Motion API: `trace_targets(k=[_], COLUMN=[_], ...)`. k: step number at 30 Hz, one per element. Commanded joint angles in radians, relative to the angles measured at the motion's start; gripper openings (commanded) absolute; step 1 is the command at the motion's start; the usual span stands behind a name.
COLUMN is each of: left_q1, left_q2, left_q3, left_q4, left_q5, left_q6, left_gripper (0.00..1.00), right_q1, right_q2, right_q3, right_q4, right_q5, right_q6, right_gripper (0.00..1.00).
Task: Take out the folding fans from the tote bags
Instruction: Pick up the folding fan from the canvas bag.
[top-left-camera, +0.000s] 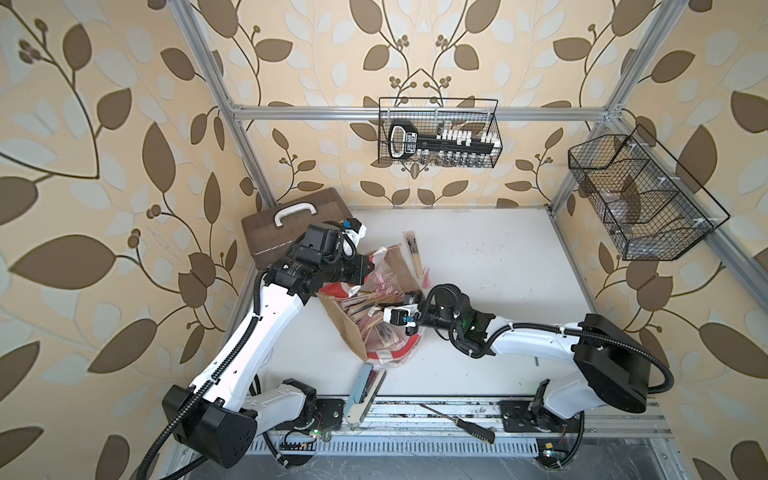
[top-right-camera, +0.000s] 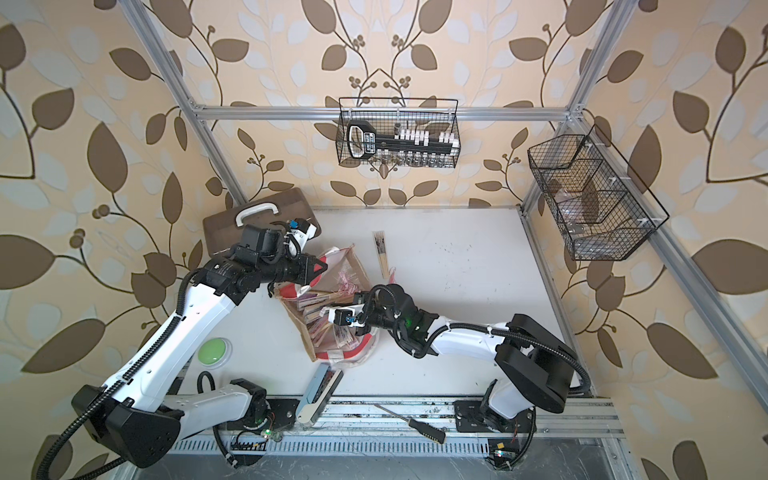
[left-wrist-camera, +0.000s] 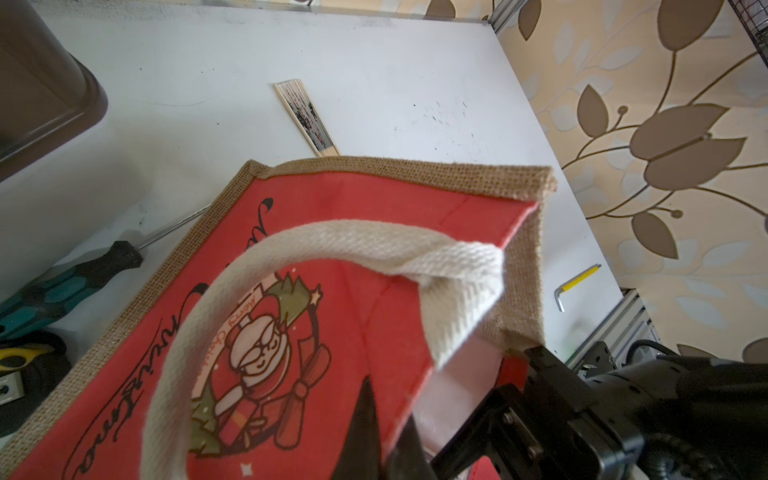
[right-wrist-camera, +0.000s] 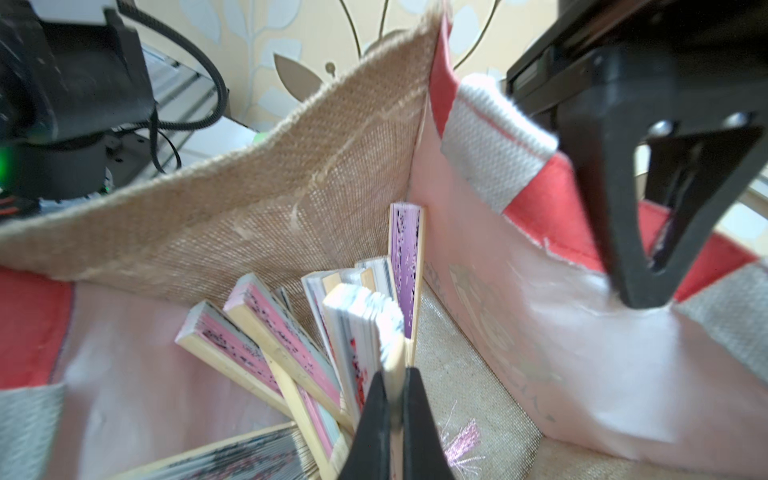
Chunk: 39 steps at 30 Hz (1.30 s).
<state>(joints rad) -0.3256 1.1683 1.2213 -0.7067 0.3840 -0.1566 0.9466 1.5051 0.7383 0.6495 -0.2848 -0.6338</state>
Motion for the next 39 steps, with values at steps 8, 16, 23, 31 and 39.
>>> trace_targets(k=[8, 16, 23, 31, 39], left_q1=[0.011, 0.02, 0.023, 0.025, 0.025], left_q2=[-0.022, -0.018, -0.016, -0.009, -0.004], left_q3=[0.002, 0.004, 0.003, 0.005, 0.006], left_q4=[0.032, 0.029, 0.031, 0.027, 0.023], left_q5=[-0.014, -0.027, -0.02, -0.029, -0.043], left_q6=[-0.011, -0.021, -0.027, -0.028, -0.027], left_gripper=[0.0, 0.0, 0.0, 0.0, 0.0], right_q1=[0.021, 0.031, 0.039, 0.042, 0.038], right_q2=[-0.125, -0.216, -0.298, -0.399, -0.496], right_q3=[-0.012, -0.001, 0.017, 0.082, 0.203], right_q4=[0.053, 0.046, 0.039, -0.037, -0.241], right_q5=[-0.09, -0.093, -0.099, -0.056, 0.053], right_q6=[0.102, 0.145, 0.195, 0.271, 0.353], right_gripper=[0.04, 0.04, 0.04, 0.04, 0.04])
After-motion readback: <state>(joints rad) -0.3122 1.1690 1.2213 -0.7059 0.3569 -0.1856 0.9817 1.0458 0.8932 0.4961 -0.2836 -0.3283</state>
